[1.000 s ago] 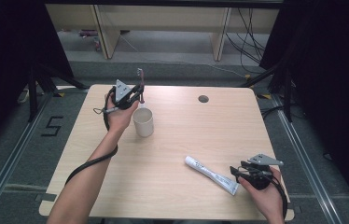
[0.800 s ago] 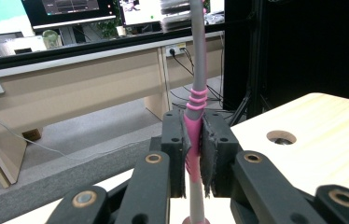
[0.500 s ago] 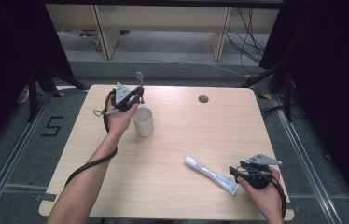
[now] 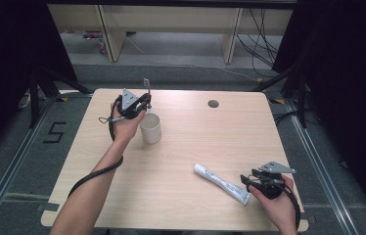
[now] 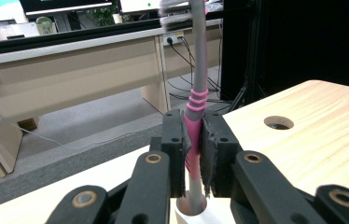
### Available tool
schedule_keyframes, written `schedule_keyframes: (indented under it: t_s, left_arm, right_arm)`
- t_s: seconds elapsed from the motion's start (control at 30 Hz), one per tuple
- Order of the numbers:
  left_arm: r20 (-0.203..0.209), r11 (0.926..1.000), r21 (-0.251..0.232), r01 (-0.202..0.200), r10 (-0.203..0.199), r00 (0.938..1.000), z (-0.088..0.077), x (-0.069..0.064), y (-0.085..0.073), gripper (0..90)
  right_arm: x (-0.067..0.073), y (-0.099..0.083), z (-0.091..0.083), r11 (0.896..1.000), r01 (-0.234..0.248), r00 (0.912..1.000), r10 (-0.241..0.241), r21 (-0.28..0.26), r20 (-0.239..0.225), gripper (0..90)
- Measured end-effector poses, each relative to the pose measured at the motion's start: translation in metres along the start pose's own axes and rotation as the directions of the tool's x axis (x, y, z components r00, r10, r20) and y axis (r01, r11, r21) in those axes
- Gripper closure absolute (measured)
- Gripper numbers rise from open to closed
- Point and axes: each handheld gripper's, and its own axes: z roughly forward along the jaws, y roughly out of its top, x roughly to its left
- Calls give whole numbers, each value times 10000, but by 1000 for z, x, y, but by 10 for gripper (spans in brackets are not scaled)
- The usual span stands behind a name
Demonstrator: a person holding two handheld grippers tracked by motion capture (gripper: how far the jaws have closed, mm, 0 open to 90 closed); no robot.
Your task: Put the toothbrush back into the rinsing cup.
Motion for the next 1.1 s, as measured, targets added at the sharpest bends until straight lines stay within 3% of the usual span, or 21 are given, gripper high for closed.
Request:
schedule_keyframes:
  t_s: [0.07,0.13,0.2,0.63,0.67,0.7,0.87,0.97,1.1]
  left_arm:
    - [26,10000,17,-25,25,10000,0,0,-1,800]
    - [8,10000,40,0,0,10000,0,0,-1,800]
    - [19,10000,64,-13,13,10000,0,0,-2,800]
    - [108,9995,326,40,-43,9999,1,0,-6,799]
    - [109,9994,344,47,-51,9999,1,0,-6,799]
    - [122,9993,366,54,-58,9999,1,0,-6,799]
    - [160,9986,517,93,-101,9998,1,1,-7,799]
    - [178,9982,583,106,-116,9998,1,0,-8,799]
    - [149,9976,675,159,-169,9997,1,1,-10,799]
  right_arm:
    - [-1,-1,1,9998,172,9999,-171,-100,15,468]
    - [2,-1,1,9996,-256,9995,257,89,-199,468]
    - [3,-1,1,9995,-295,9994,297,108,-190,468]
    - [1,1,1,9999,-125,9999,125,60,-61,467]
    - [4,0,0,9990,-427,9991,428,163,-77,467]
    - [4,0,0,9989,-439,9990,441,180,-73,467]
    - [1,1,0,10000,-10,10000,10,62,33,467]
    - [1,1,0,10000,-13,10000,13,69,29,467]
    - [1,1,4,9999,121,9996,-122,-36,-273,467]
